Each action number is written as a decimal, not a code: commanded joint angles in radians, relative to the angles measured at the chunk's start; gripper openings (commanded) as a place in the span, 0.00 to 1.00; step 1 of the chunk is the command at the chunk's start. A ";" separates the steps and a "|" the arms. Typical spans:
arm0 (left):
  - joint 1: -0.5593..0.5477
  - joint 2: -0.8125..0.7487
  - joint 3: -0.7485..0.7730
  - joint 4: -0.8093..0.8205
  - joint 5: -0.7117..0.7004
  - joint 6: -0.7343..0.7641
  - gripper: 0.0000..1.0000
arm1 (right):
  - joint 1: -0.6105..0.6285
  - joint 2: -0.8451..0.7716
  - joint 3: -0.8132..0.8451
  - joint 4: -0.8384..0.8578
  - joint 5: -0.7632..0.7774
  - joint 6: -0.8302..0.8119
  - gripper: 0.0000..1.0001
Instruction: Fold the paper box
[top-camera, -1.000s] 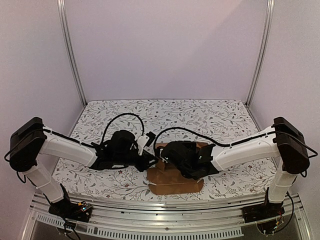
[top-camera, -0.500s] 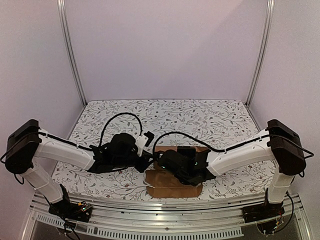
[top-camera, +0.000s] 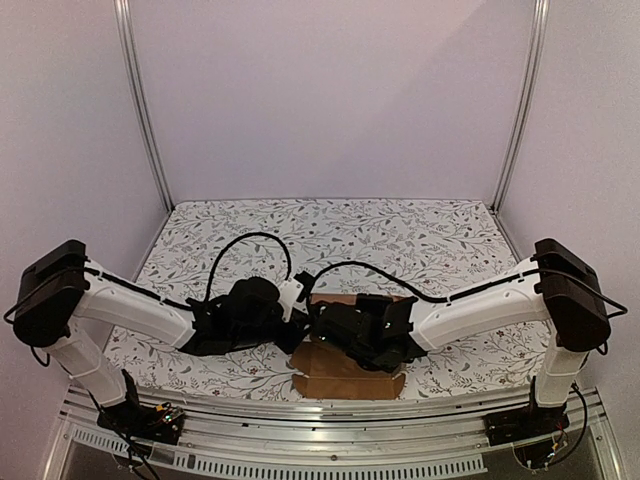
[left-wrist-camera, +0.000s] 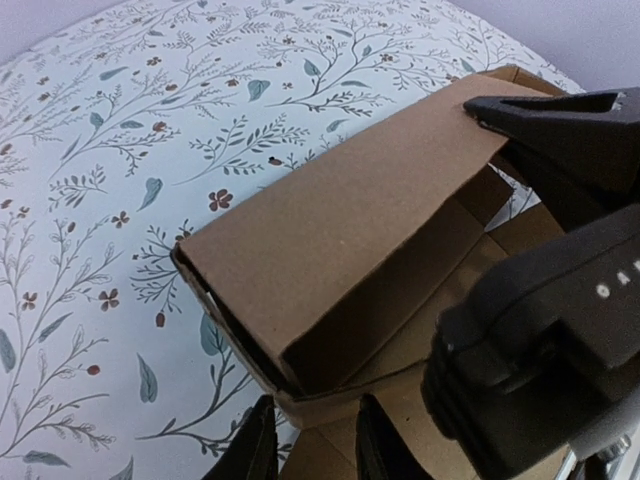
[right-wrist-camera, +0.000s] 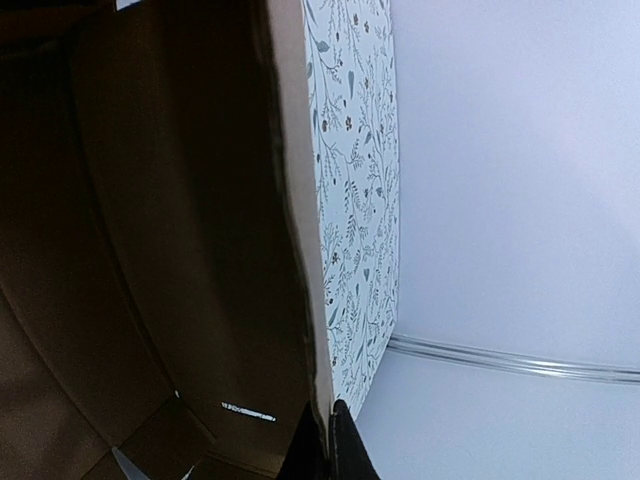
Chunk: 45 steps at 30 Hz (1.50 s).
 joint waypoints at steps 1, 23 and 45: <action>-0.034 0.040 0.012 0.024 -0.019 -0.013 0.27 | 0.015 0.024 0.028 -0.050 0.011 0.059 0.00; -0.096 0.137 -0.012 0.197 -0.225 -0.019 0.28 | 0.053 0.037 0.056 -0.202 0.005 0.252 0.00; -0.106 0.187 0.016 0.225 -0.265 0.008 0.00 | 0.062 0.032 0.176 -0.350 -0.072 0.423 0.10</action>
